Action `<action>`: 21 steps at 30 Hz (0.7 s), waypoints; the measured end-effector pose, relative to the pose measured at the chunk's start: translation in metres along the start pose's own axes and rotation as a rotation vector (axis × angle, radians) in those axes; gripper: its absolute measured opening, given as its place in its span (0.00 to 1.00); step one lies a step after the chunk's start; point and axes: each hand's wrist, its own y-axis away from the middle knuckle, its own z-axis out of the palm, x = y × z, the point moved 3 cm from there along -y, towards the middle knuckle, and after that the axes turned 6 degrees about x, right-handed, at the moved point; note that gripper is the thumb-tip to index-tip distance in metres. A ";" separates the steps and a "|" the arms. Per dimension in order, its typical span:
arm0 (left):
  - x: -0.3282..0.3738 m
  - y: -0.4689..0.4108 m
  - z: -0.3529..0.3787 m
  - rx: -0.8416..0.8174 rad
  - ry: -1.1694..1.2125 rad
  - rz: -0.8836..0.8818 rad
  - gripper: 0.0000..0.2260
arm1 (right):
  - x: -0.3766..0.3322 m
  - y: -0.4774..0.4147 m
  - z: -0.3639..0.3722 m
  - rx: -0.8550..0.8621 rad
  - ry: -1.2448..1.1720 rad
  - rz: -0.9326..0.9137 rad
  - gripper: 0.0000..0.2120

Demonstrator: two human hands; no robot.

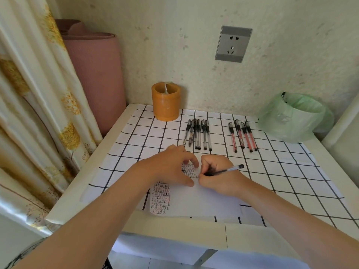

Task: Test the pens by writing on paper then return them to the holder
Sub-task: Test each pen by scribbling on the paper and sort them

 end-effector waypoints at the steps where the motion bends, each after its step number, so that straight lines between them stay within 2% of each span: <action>1: 0.000 0.000 0.000 -0.002 -0.001 -0.002 0.23 | 0.000 0.000 0.000 -0.003 -0.001 0.000 0.13; 5: 0.001 0.002 0.000 -0.006 -0.012 -0.006 0.22 | 0.000 0.000 -0.002 0.018 -0.038 0.005 0.10; 10: 0.001 0.006 -0.007 -0.005 -0.002 0.003 0.21 | 0.004 -0.006 -0.013 0.159 -0.294 0.139 0.06; 16: -0.014 0.017 -0.025 0.054 -0.023 -0.116 0.20 | 0.001 -0.012 -0.017 0.230 -0.417 0.186 0.17; 21: -0.021 0.024 -0.028 0.048 -0.123 -0.134 0.12 | -0.008 -0.020 -0.021 0.129 -0.784 0.258 0.19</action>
